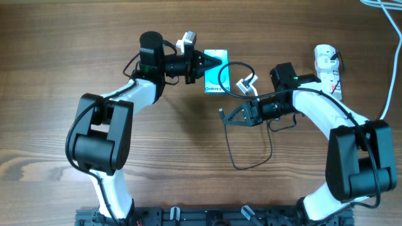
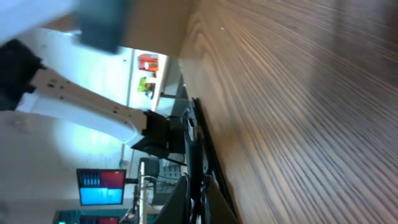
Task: Plug charger to phone and switch on socket
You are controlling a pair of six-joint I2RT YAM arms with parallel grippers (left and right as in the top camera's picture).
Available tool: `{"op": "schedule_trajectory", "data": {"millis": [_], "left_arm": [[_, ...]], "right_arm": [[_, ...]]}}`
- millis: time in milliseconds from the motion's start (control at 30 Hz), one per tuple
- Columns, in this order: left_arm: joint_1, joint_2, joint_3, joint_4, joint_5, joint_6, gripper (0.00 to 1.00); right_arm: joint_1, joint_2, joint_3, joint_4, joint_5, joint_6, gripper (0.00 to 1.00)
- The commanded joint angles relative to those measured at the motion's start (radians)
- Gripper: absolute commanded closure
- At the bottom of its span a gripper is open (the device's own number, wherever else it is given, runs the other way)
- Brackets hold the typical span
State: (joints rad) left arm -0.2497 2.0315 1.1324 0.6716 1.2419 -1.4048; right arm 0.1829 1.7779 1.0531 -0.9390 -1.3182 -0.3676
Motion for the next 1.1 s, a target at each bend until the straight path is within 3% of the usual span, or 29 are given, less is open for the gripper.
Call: {"op": "schedule_trajectory", "data": {"millis": [0, 333, 600, 1067], "left_arm": [[-0.002, 0.011, 0.021, -0.001, -0.044, 0.036, 0.96], [-0.002, 0.011, 0.021, -0.115, -0.17, 0.037, 0.96], [-0.006, 0.011, 0.021, -0.115, -0.169, 0.074, 0.96], [-0.008, 0.011, 0.021, -0.08, -0.098, 0.089, 0.96]], "right_arm": [[-0.004, -0.022, -0.002, -0.006, -0.079, -0.077, 0.96], [-0.038, -0.022, -0.002, 0.004, -0.146, -0.067, 0.96], [-0.04, -0.022, -0.002, 0.08, -0.173, 0.111, 0.96], [-0.039, -0.021, -0.002, 0.112, -0.164, 0.189, 0.96]]}}
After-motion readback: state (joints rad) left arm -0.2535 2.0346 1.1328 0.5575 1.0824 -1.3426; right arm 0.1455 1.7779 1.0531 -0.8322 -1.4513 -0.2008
